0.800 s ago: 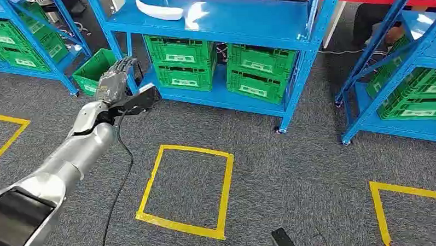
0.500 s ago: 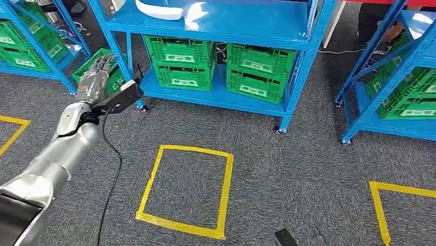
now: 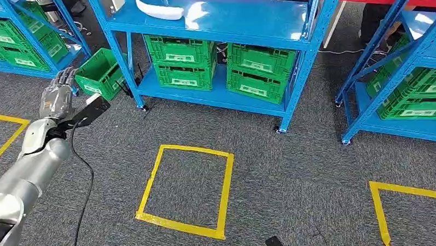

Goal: Take the parts from the cabinet and place them on the table.

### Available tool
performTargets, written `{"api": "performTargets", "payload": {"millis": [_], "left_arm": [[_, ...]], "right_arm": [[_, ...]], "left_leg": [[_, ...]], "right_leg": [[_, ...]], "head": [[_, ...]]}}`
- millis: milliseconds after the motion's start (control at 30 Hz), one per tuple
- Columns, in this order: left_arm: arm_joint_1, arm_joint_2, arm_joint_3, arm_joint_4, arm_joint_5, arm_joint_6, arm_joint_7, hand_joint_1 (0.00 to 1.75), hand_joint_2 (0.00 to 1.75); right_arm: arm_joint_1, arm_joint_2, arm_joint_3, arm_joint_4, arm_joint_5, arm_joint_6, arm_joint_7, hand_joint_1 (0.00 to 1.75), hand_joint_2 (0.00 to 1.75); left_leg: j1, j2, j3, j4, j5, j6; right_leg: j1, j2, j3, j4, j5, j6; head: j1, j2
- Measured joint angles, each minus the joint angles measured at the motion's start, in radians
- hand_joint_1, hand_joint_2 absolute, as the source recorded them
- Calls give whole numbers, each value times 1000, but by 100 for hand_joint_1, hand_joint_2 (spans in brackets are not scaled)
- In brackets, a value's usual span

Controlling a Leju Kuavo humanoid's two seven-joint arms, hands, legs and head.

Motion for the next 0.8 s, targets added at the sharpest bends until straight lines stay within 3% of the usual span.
{"api": "performTargets", "payload": {"millis": [800], "left_arm": [[-1, 8, 14, -2, -31, -2, 0, 0, 0]], "right_arm": [[0, 7, 23, 1, -15, 8, 9, 0, 0]], "left_leg": [[0, 0, 0, 1, 0, 0]], "right_leg": [[0, 0, -1, 0, 2, -2]], "head": [[0, 0]]}}
